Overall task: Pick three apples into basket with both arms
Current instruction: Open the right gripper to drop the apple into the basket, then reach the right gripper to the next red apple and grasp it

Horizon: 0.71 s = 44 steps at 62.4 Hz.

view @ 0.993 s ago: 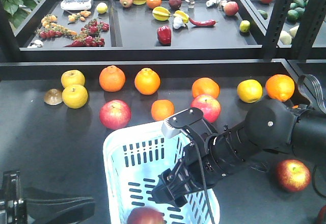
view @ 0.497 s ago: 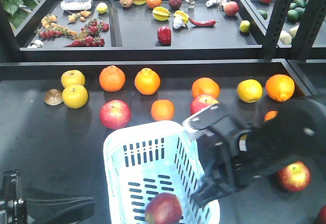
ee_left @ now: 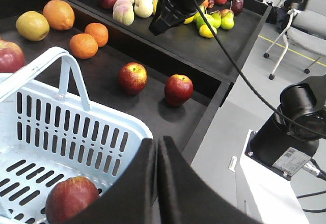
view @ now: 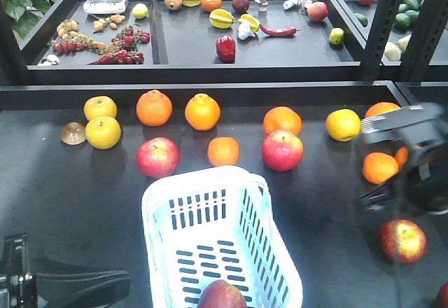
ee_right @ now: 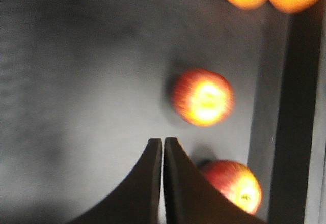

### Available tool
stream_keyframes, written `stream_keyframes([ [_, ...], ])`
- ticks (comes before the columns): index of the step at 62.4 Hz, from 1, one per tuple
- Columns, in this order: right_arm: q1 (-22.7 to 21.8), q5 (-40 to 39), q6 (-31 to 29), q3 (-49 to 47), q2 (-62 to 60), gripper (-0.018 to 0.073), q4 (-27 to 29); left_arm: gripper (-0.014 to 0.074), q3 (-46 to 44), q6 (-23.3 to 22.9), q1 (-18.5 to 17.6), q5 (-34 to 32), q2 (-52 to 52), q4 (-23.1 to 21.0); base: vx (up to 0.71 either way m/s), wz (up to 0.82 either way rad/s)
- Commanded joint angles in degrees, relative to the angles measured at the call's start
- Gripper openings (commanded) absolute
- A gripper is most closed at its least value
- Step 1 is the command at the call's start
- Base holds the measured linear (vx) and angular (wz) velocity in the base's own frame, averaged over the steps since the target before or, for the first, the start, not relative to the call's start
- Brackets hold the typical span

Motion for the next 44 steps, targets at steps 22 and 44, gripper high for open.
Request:
stream_keyframes([
  [22,-24.27,7.04,-27.08,-12.15,13.29,0.0540,27.96,-0.0006,-1.19,-0.05,0.05,0.32,-0.20,1.05,0.00,0.00],
  [44,-24.01,3.34,-25.70,-18.33,20.08,0.0692,25.40,-0.0006,-1.19,-0.05,0.05,0.32,-0.20,1.05,0.00,0.00],
])
